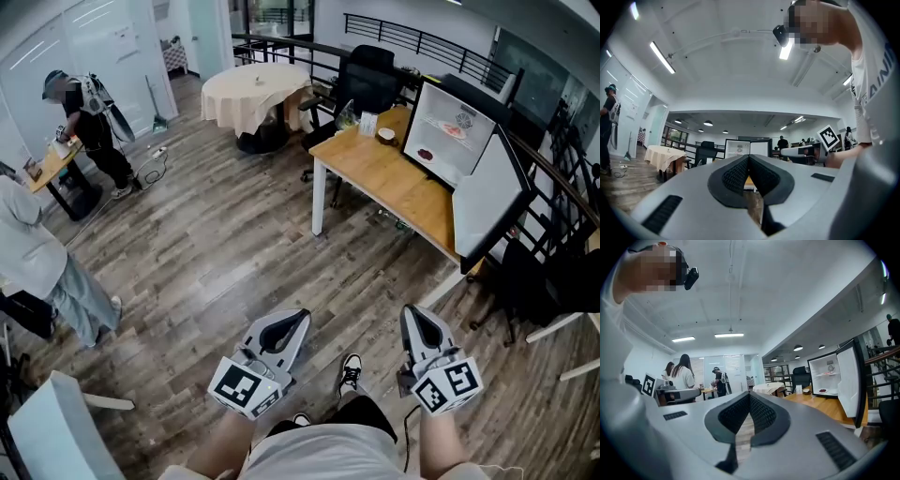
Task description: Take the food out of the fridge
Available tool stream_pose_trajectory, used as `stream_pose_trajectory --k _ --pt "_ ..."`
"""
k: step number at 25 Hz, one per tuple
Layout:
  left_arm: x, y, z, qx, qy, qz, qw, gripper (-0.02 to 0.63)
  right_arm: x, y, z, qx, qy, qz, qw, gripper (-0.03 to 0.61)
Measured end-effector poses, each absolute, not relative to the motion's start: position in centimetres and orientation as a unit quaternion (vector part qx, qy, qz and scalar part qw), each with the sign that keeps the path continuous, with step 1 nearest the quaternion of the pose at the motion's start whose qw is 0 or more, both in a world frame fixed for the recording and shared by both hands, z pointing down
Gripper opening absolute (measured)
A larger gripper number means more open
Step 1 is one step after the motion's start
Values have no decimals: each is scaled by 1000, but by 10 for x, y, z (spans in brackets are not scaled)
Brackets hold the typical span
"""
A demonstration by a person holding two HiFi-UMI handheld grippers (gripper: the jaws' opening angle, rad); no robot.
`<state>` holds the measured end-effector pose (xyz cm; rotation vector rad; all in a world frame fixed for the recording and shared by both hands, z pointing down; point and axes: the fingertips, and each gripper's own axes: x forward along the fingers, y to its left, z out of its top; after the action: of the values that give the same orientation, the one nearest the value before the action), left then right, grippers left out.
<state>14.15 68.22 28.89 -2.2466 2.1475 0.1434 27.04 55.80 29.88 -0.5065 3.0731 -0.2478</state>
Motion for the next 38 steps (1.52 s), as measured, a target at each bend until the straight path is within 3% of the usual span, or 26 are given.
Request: stream_pose_trajectory --k 17,38 --pt "67 450 279 -724 689 20 20 8 192 324 303 -185 979 -89 17 18" --pt "22 226 309 -771 637 10 5 9 165 126 344 -257 960 -107 16 18"
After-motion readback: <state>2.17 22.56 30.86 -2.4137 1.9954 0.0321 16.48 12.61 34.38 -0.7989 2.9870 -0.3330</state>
